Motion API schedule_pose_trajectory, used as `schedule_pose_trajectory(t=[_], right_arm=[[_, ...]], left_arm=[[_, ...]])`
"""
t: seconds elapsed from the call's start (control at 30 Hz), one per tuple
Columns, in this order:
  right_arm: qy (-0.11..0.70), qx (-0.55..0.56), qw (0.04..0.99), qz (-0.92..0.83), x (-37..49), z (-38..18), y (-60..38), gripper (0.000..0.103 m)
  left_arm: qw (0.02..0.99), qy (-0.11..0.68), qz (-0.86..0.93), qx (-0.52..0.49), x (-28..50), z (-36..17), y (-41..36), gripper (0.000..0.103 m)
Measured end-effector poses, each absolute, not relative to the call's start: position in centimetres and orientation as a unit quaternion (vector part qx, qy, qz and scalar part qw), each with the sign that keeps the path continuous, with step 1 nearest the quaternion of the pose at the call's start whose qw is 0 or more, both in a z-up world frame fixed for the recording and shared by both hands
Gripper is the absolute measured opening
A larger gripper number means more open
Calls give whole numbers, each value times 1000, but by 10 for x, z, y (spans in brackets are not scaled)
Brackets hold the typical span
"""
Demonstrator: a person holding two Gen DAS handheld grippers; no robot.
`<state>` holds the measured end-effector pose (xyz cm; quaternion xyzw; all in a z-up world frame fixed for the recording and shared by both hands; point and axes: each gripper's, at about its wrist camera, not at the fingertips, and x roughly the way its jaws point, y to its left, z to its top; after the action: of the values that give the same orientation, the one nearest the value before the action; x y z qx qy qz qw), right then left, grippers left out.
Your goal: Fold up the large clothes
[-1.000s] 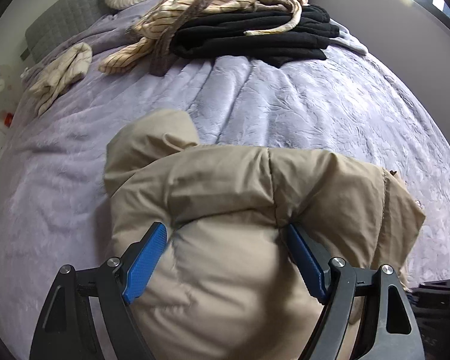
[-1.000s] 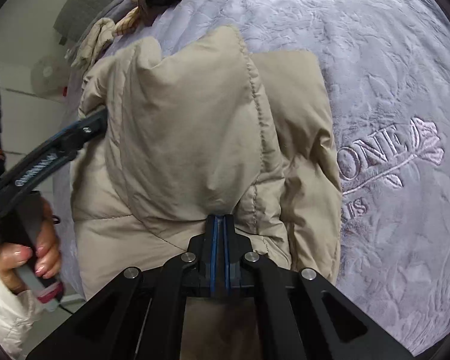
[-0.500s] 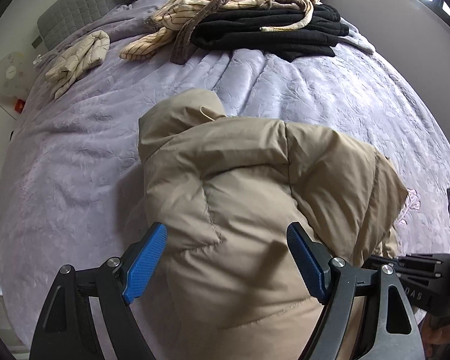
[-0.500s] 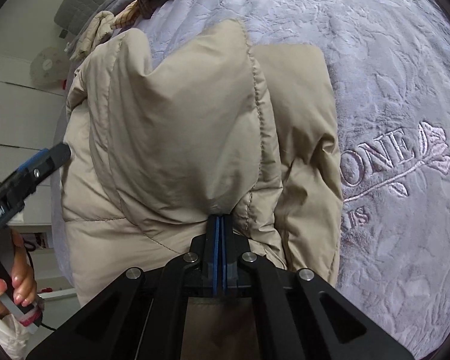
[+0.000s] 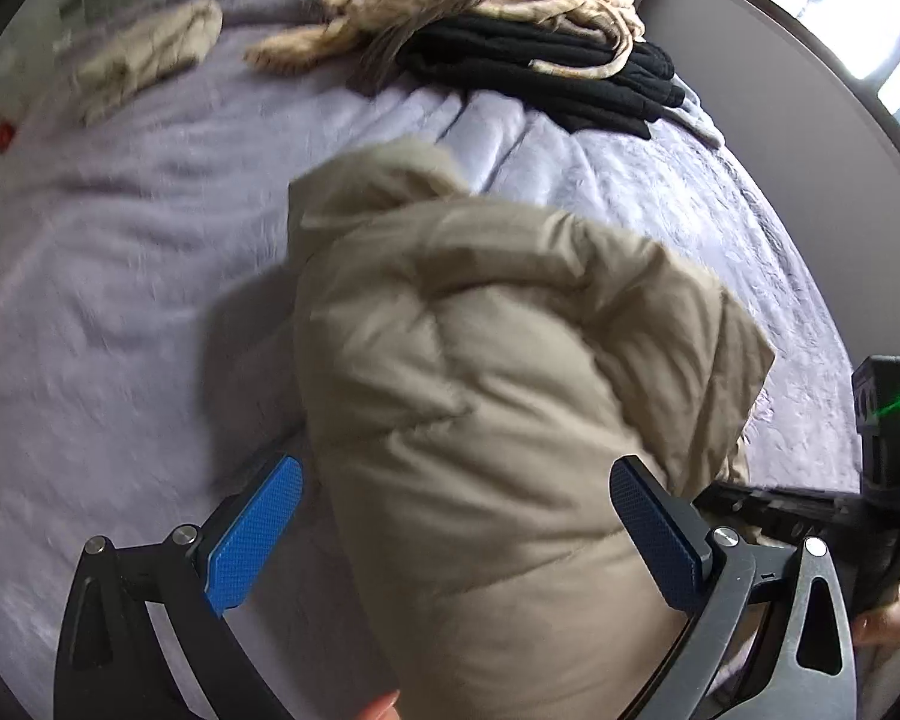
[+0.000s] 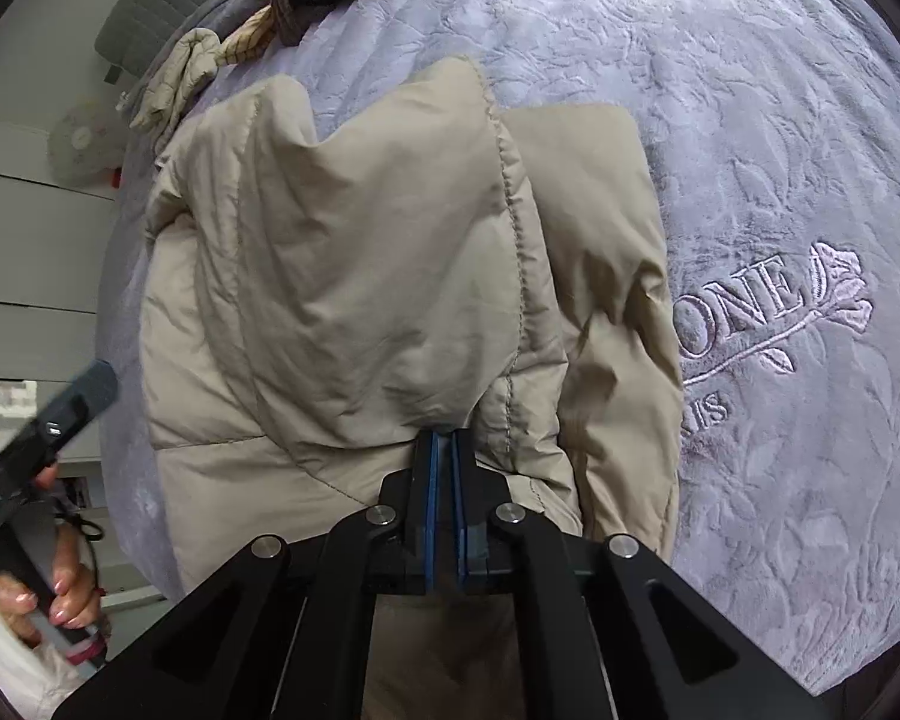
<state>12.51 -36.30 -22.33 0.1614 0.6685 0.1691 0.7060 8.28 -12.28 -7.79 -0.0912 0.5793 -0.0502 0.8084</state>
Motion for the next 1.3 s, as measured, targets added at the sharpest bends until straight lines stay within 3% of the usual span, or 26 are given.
schedule_pose_trajectory(t=[0.07, 0.1, 0.13, 0.3, 0.47, 0.8, 1.17, 1.3], right_arm=[[660, 171, 710, 179, 124, -213, -369, 37], [657, 173, 712, 180, 124, -208, -371, 72], [654, 168, 717, 175, 125, -202, -376, 96], [638, 171, 729, 179, 125, -191, -404, 103], [654, 196, 702, 202, 135, -218, -428, 103], [697, 179, 645, 259, 156, -281, -404, 103], [698, 287, 561, 341, 187, -322, -373, 103], [706, 308, 550, 323, 184, -319, -379, 102]], left_arm=[[794, 592, -59, -121, 80, -89, -105, 103], [787, 599, -63, -134, 79, -96, -97, 103], [782, 603, -67, -143, 77, -101, -92, 103], [719, 632, -128, -259, 72, -149, -61, 103], [660, 623, -199, -370, 74, -187, -51, 103], [656, 618, -242, -360, 85, -212, -53, 103], [620, 618, -264, -404, 102, -243, -78, 103], [639, 612, -251, -392, 101, -225, -82, 96]])
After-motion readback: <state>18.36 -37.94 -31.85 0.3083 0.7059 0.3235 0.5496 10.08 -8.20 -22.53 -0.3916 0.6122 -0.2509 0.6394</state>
